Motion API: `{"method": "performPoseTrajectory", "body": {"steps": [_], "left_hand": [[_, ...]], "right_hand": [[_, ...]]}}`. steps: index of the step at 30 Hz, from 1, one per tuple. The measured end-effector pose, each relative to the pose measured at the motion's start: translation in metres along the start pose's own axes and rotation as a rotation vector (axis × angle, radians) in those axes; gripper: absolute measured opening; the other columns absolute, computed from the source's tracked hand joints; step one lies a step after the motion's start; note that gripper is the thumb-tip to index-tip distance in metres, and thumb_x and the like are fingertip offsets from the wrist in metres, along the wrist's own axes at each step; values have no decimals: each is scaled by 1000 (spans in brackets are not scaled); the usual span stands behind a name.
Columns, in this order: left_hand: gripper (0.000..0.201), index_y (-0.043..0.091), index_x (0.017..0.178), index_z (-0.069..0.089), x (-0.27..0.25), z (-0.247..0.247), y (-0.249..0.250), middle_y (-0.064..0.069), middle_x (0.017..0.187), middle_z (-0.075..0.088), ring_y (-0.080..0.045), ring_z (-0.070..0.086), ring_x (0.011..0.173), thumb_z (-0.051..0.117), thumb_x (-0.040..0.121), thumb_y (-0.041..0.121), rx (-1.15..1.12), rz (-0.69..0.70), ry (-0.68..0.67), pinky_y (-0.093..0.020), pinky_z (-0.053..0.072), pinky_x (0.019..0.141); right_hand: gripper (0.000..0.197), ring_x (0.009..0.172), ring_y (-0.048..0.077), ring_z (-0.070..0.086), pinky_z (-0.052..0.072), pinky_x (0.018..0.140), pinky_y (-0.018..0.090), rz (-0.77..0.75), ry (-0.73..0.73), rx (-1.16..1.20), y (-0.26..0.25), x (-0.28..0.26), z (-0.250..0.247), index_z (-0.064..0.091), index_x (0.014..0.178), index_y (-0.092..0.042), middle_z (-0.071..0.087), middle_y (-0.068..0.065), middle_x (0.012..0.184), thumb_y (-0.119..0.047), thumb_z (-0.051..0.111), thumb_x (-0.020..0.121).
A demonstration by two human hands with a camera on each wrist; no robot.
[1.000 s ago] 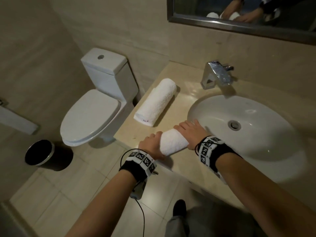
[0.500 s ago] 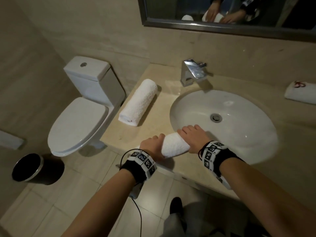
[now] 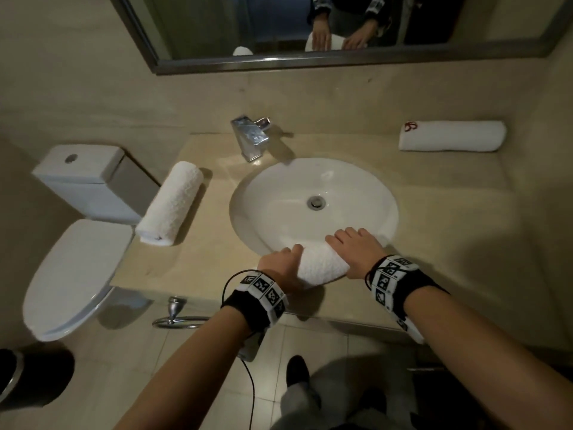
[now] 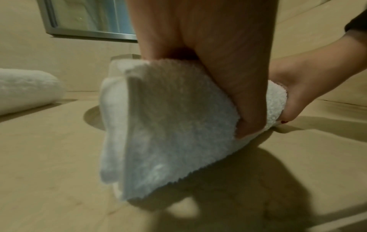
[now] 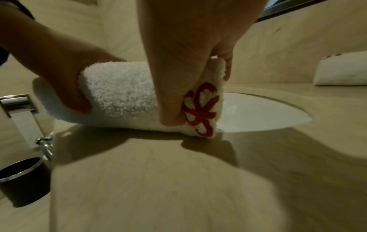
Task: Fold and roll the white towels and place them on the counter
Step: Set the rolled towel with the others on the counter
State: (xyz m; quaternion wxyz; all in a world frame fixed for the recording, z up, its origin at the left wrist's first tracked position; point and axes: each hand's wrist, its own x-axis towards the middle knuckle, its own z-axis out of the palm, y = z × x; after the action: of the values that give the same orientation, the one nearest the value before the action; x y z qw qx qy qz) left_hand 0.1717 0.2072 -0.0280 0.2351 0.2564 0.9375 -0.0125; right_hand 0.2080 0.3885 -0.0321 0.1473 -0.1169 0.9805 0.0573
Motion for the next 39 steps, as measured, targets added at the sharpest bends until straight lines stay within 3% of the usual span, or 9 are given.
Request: {"method": "performPoseTrajectory", "body": {"steps": [12, 17, 19, 21, 24, 30, 36, 37, 39], "left_hand": [[75, 20, 134, 28, 21, 0, 118, -7, 125, 52, -29, 55, 112, 66, 77, 50, 49, 119, -14, -39, 44, 89], [76, 19, 135, 28, 36, -2, 162, -9, 125, 52, -30, 55, 112, 67, 77, 48, 84, 186, -27, -41, 45, 88], [76, 20, 136, 27, 44, -3, 176, -8, 126, 51, -29, 55, 113, 66, 77, 48, 90, 218, -33, -40, 45, 89], [77, 22, 136, 27, 56, -3, 190, -7, 127, 51, -28, 55, 114, 65, 77, 52, 86, 248, -23, -40, 44, 90], [77, 25, 136, 28, 74, -6, 206, -5, 127, 51, -27, 56, 113, 61, 75, 59, 81, 288, 0, -39, 44, 90], [78, 25, 137, 25, 122, -22, 232, -5, 130, 49, -28, 54, 114, 62, 76, 55, 112, 377, 11, -41, 43, 92], [80, 24, 135, 25, 165, -33, 250, -3, 130, 49, -27, 53, 112, 62, 72, 56, 98, 409, 37, -42, 44, 90], [81, 23, 136, 25, 172, -36, 252, -4, 131, 48, -27, 52, 113, 63, 72, 55, 100, 417, 28, -43, 43, 91], [85, 21, 138, 24, 188, -43, 256, -5, 133, 45, -29, 50, 117, 66, 72, 54, 99, 429, 15, -44, 42, 94]], "right_hand": [[74, 120, 26, 40, 36, 92, 37, 140, 9, 2, 88, -82, 34, 27, 140, -17, 40, 6, 133, -23, 66, 78], [73, 118, 27, 44, 35, 93, 37, 221, 3, 42, 117, -111, 41, 33, 139, -16, 43, 8, 131, -24, 68, 76], [80, 99, 27, 57, 44, 81, 38, 274, 31, 3, 127, -119, 46, 52, 126, -14, 57, 8, 113, -30, 82, 54], [88, 69, 24, 62, 49, 59, 34, 316, 105, 1, 142, -125, 60, 69, 99, -14, 65, 6, 83, -33, 88, 15], [94, 60, 24, 62, 50, 54, 34, 366, 110, 43, 161, -127, 73, 71, 90, -12, 65, 7, 74, -29, 85, -1], [90, 65, 28, 63, 53, 63, 40, 482, 135, 110, 197, -120, 75, 69, 92, -10, 65, 9, 77, -19, 87, 5], [95, 73, 30, 65, 53, 67, 43, 597, 113, 119, 232, -105, 72, 70, 97, -10, 67, 10, 85, -22, 89, 5], [94, 80, 30, 65, 53, 72, 43, 612, 122, 92, 236, -103, 68, 68, 104, -10, 67, 11, 92, -23, 90, 13], [88, 111, 29, 55, 42, 94, 42, 639, 47, 127, 244, -98, 58, 51, 130, -13, 56, 11, 123, -25, 86, 50]]}}
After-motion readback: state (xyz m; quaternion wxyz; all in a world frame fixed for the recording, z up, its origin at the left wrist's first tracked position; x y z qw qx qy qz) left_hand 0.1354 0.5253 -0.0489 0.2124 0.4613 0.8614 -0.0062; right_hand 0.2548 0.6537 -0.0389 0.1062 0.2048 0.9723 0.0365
